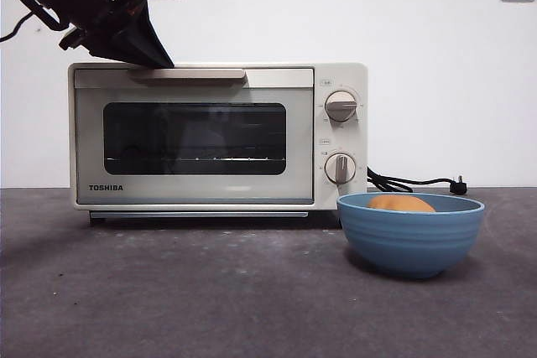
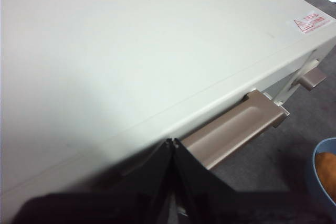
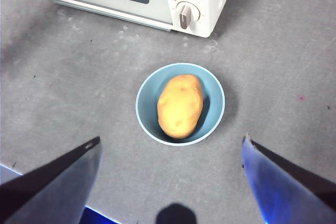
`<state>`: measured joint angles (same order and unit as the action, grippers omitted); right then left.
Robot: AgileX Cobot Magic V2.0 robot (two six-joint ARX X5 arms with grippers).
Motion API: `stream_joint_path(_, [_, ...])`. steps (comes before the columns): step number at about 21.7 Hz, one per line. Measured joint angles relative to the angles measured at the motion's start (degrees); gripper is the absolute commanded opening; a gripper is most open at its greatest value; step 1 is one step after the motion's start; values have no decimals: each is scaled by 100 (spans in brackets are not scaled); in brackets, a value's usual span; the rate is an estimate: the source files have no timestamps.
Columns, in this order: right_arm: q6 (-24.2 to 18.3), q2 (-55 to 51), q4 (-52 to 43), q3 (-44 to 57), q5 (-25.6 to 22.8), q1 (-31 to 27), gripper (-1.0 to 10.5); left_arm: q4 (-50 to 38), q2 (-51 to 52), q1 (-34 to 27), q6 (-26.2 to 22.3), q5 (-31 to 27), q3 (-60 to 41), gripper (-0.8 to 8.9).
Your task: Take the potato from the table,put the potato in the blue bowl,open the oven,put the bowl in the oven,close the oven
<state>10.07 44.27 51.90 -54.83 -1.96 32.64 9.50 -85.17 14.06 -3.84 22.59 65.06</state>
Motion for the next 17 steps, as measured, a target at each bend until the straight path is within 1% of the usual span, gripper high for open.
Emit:
stream_joint_path(7, [4,0,4,0,0,0,442,122,0,52,-17,9,33,-8])
stream_joint_path(14, [4,0,13,0,-22,0,442,964,94,234,-118,85,149,-8])
stream_joint_path(17, [4,0,20,0,-177,0,442,1458,146,345,-153,192,166,-8])
